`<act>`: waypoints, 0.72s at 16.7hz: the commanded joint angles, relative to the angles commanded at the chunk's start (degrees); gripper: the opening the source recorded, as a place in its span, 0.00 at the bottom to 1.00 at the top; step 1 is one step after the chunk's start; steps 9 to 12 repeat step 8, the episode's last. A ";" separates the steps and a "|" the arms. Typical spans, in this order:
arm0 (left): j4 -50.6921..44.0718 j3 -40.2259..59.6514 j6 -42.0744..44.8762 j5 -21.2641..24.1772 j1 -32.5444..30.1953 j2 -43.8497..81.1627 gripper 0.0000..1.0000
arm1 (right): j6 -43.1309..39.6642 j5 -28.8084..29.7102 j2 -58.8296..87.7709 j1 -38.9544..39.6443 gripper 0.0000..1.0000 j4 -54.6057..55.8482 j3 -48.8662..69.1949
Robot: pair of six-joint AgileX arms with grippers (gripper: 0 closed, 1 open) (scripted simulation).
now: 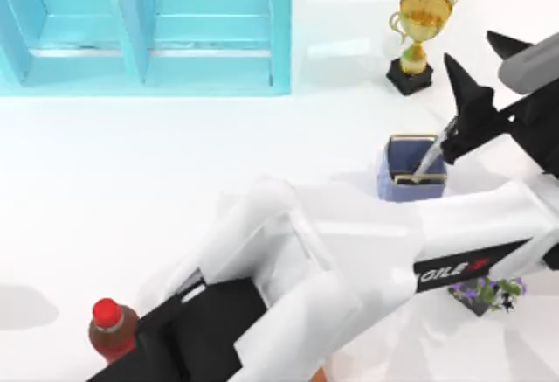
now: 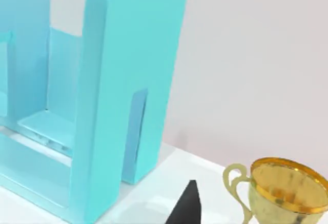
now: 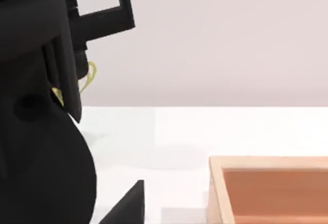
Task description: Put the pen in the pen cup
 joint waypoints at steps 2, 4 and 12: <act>0.00 0.00 0.00 0.00 0.00 0.00 0.98 | 0.00 0.00 0.00 0.00 1.00 0.00 0.00; 0.00 0.00 0.00 0.00 0.00 0.00 1.00 | 0.00 0.00 0.00 0.00 1.00 0.00 0.00; 0.00 0.00 0.00 0.00 0.00 0.00 1.00 | 0.00 0.00 0.00 0.00 1.00 0.00 0.00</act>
